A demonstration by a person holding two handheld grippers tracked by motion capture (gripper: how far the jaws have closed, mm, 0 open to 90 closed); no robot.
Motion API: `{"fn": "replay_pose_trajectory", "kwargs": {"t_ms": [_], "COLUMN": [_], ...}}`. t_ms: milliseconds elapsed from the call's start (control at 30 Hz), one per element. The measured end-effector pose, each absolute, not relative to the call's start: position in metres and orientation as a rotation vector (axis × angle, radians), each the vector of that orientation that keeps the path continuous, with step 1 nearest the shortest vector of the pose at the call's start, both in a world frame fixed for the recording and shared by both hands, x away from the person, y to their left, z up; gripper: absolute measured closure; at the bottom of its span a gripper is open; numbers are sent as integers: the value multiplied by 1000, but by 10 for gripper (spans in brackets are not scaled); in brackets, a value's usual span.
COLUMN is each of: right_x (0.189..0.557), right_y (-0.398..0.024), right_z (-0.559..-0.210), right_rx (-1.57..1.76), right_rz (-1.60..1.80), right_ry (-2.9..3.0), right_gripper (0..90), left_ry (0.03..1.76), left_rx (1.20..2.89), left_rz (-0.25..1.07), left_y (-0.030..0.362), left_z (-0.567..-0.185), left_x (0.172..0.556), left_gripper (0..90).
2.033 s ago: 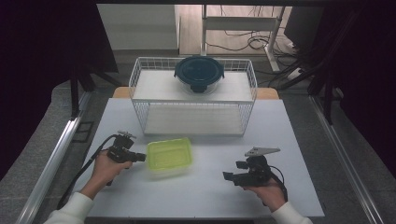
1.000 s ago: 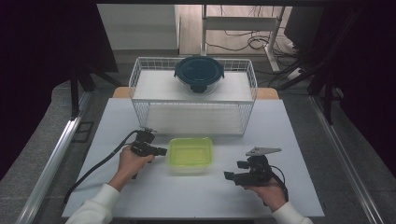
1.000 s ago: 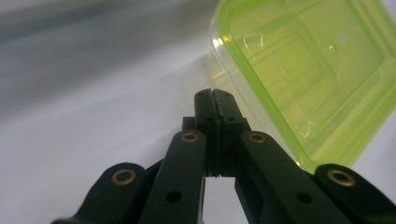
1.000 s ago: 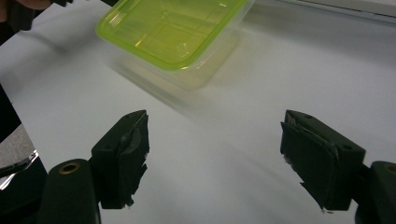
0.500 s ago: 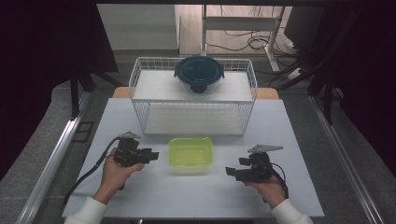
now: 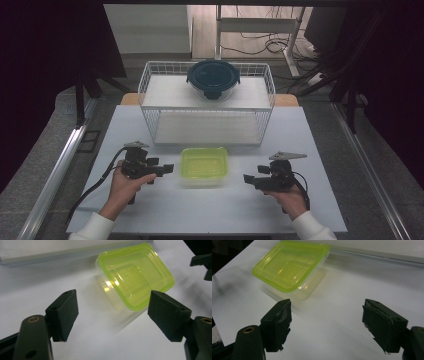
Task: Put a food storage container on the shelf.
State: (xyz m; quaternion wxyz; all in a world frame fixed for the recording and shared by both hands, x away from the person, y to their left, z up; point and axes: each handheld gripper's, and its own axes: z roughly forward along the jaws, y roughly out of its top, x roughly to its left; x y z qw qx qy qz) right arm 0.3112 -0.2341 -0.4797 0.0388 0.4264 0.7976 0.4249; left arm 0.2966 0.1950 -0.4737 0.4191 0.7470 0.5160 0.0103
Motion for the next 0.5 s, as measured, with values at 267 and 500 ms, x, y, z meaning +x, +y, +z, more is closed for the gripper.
{"fn": "replay_pose_trajectory", "kwargs": {"t_ms": [267,500], "right_x": [314,324], "right_y": [-235,-227], "right_z": [-479,-477], "right_rx": [1345,1383], "right_rz": [1352,1407], "right_ry": [2449,2473], "right_gripper": [280,310], "left_ry": [1299,1307], "left_rx": [1822,1820], "left_rz": [-65,-97], "left_y": [195,191], "left_z": [-475,-478], "left_x": [305,312], "left_gripper": [242,248]}}
